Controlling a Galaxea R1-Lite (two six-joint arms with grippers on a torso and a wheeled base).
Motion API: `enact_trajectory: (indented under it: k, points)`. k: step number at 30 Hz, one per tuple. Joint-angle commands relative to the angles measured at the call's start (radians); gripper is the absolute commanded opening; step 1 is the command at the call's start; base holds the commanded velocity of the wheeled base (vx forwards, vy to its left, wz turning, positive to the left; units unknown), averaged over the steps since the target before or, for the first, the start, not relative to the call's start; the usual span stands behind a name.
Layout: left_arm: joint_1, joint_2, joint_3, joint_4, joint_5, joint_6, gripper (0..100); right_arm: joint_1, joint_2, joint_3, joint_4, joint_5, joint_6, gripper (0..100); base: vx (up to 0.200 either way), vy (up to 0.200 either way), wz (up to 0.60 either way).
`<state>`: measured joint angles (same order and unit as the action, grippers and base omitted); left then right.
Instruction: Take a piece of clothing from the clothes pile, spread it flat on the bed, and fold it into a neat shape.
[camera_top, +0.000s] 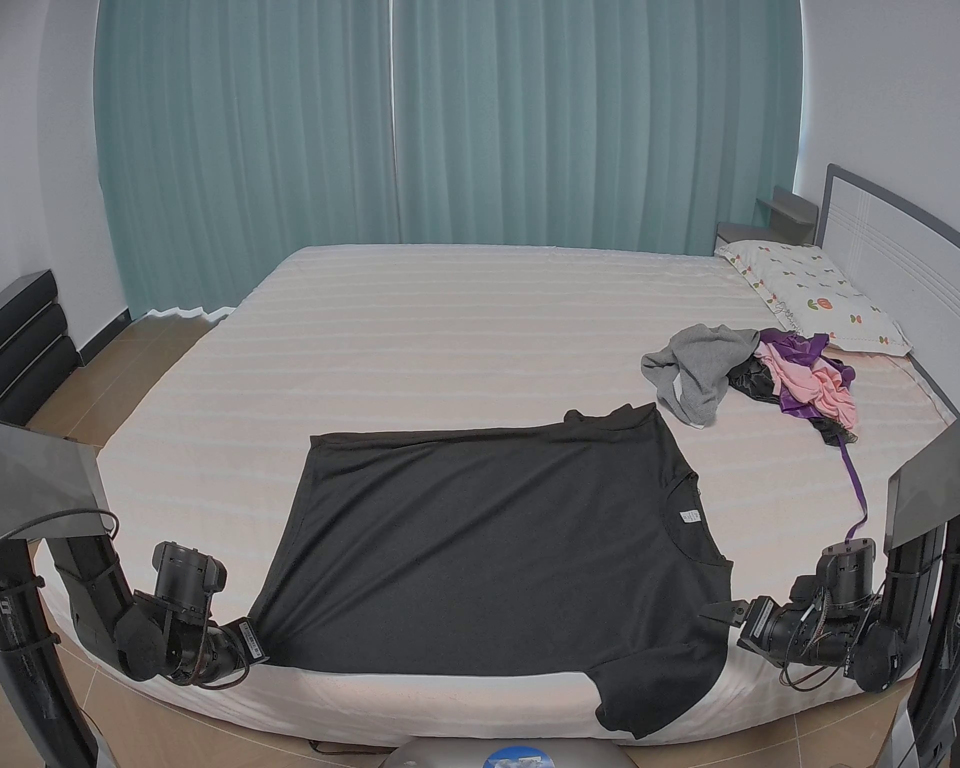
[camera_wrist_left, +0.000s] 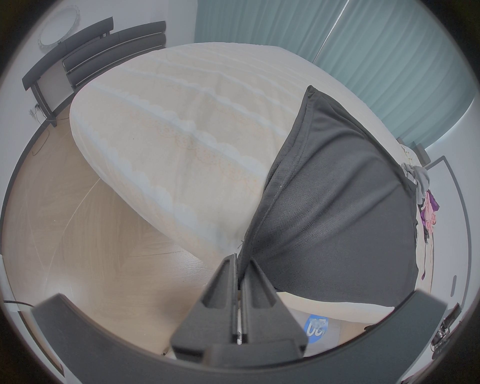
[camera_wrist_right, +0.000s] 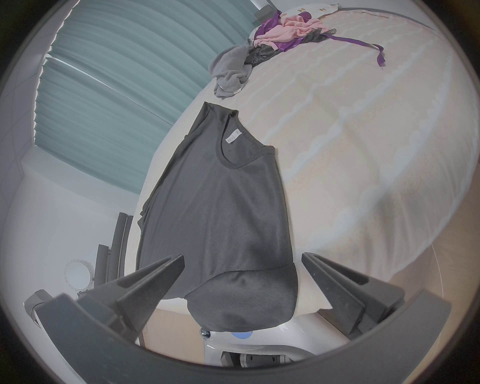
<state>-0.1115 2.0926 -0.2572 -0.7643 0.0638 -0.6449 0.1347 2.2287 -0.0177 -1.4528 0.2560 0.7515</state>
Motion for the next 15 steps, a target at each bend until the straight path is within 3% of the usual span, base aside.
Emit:
enact_trajectory:
  k: [1,7,8,15]
  points:
    - [0.0,0.0,0.0,-0.003,-0.001,-0.002,0,0.002,0.124,-0.001,-0.08,-0.015,-0.014,100,0.0,0.0,0.0]
    - [0.0,0.0,-0.004,-0.003,-0.006,-0.006,0,0.002,0.16,-0.025,-0.113,-0.044,-0.018,100,0.0,0.0,0.0]
    - [0.0,0.0,-0.004,-0.003,-0.006,-0.006,0,0.002,0.16,-0.03,-0.113,-0.044,-0.018,0,0.0,0.0,0.0]
    - [0.0,0.0,-0.011,-0.004,-0.01,-0.009,0,-0.01,0.147,-0.053,-0.115,-0.07,-0.018,0,0.0,0.0,0.0]
